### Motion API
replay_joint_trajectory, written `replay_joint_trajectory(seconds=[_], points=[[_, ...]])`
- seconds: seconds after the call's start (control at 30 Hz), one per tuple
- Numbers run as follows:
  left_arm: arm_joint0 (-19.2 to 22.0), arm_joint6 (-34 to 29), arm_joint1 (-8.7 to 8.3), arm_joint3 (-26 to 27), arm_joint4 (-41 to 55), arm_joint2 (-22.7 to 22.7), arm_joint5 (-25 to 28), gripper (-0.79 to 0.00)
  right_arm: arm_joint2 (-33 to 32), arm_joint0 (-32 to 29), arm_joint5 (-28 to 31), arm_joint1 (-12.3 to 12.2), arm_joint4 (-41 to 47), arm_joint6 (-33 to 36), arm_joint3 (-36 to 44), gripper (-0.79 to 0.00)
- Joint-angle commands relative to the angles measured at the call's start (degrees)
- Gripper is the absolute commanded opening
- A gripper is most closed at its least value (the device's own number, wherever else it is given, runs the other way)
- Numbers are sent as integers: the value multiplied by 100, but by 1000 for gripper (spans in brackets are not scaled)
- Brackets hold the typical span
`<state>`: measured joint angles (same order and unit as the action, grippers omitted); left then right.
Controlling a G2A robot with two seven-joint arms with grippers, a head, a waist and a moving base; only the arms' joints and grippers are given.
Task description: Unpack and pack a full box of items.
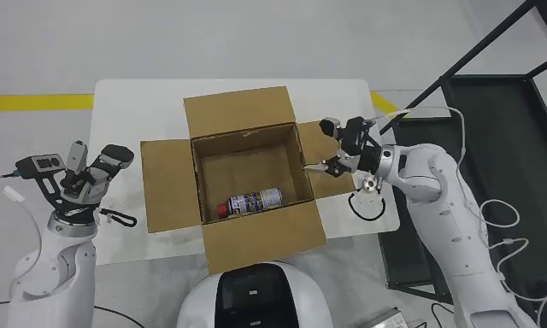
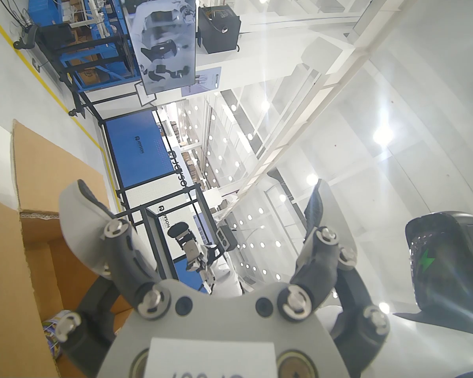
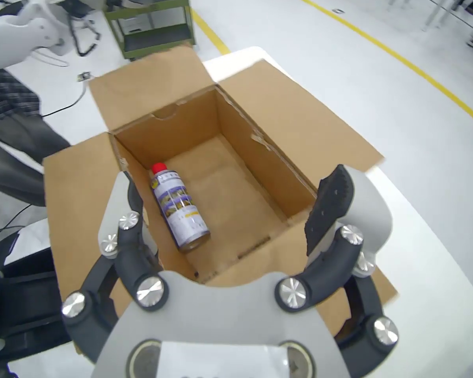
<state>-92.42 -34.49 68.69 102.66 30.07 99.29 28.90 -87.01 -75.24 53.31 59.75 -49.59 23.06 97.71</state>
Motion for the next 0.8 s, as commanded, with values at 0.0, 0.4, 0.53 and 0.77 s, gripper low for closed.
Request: replay_joint_trajectory(seconds=[0.0, 0.4, 0.53, 0.77], points=[[0, 0, 0, 0, 0, 0, 0, 0, -376, -346, -107, -32, -42, -217, 12, 0], [0, 0, 0, 0, 0, 0, 0, 0, -1131, -1259, -605, -72, -938, -1482, -187, 0], [0, 0, 0, 0, 0, 0, 0, 0, -1131, -1259, -605, -72, -938, -1482, -187, 0], [0, 0, 0, 0, 0, 0, 0, 0, -1131, -1259, -605, -72, -938, -1482, -187, 0]])
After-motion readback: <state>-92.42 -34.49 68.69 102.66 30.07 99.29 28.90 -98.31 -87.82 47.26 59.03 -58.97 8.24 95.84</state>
